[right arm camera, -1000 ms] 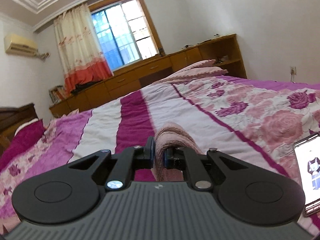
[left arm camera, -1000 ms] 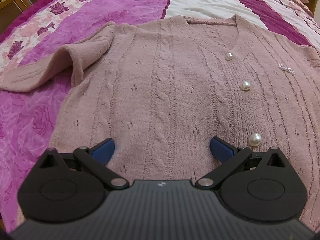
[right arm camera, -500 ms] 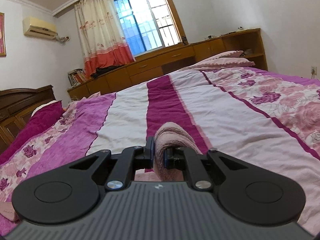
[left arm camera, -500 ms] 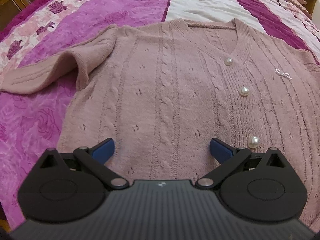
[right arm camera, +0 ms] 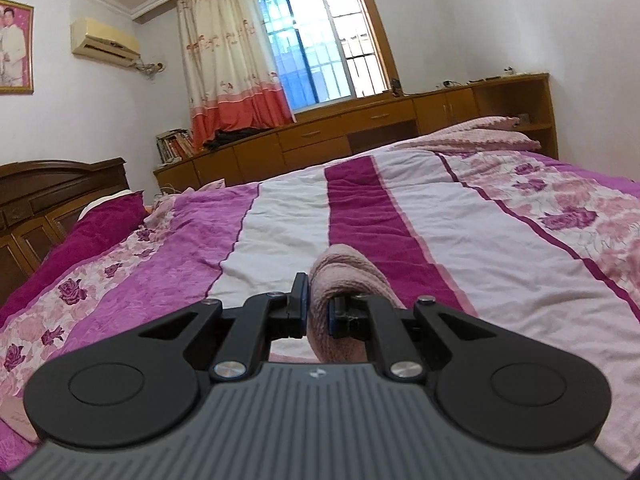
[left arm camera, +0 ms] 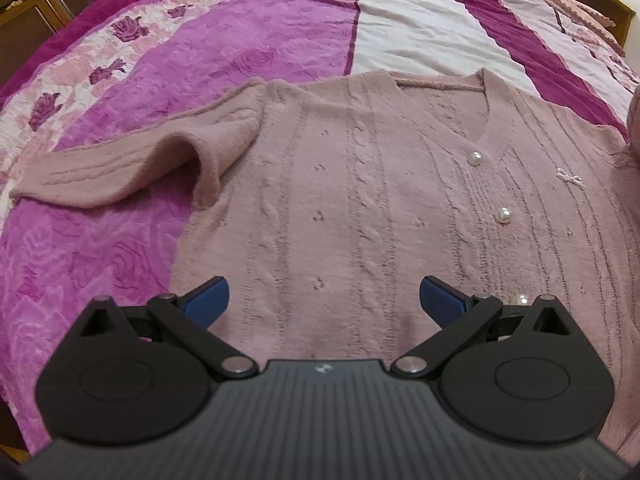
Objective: Fold small clothes
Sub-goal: 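Lift the held sleeve with the right tool and carry it across the body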
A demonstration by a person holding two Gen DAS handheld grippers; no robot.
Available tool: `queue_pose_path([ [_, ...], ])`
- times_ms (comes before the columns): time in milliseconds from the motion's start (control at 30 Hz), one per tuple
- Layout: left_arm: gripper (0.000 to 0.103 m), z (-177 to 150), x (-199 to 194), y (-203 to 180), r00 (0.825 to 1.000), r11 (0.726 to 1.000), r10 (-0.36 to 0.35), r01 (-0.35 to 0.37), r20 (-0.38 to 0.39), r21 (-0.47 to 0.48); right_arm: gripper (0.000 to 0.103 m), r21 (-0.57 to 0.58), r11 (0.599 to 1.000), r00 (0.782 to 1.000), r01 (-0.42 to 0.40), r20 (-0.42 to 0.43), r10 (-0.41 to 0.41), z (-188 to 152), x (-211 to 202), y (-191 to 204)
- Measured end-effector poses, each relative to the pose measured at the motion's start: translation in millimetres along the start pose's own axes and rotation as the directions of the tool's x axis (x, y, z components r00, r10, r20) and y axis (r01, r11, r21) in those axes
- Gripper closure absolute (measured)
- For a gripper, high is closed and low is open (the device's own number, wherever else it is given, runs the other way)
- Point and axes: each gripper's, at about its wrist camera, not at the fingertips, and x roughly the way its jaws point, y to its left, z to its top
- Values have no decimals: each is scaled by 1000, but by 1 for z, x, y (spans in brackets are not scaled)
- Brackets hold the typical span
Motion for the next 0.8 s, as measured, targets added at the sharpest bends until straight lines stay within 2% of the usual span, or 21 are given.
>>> queue_pose_path([
  [233,0,-1,-3,18,1000,1000,6,-6,-3,-22,93,-19,1000,999,-24,-22,24,-6,16,43],
  [800,0,3,-1,49,1000,998,27,-28,-5,-63,93,-59,993,988,-107,-116,100,-47,67,130],
])
